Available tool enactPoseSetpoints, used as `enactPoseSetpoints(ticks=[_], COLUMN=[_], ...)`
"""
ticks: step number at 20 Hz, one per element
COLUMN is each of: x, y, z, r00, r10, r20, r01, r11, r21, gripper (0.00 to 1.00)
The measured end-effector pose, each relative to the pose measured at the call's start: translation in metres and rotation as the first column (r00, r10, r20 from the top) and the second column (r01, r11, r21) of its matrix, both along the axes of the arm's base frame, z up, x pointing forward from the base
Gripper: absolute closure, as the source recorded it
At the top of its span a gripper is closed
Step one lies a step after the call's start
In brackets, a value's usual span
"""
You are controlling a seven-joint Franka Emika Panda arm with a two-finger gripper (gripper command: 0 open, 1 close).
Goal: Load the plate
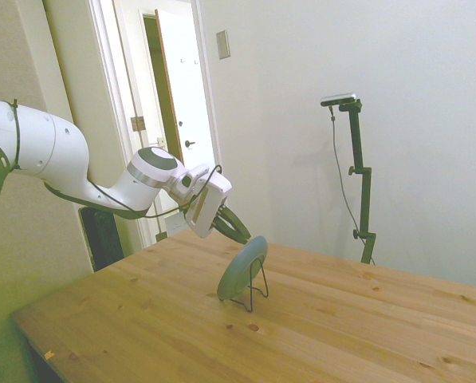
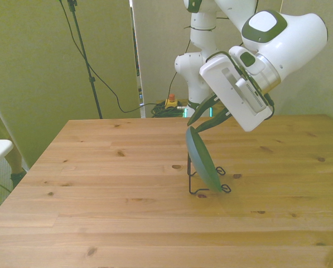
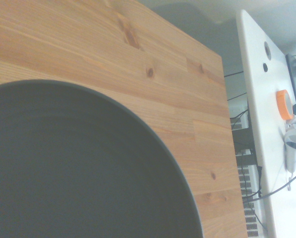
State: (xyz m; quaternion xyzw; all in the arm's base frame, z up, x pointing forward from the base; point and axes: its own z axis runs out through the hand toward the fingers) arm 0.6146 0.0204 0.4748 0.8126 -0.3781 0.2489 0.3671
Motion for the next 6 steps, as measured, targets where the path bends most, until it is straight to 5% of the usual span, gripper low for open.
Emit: enactPoseSetpoints(ticks=[3,6], x=[-0.002,-0.025], y=[0.010,0.039], z=[0.018,0.068], r00=[0.998,0.991], r10=[0.030,0.078], r20=[0.047,0.107], r01=[-0.032,-0.097], r11=[0.999,0.979], r21=[0.043,0.180], gripper=[0.00,0.00])
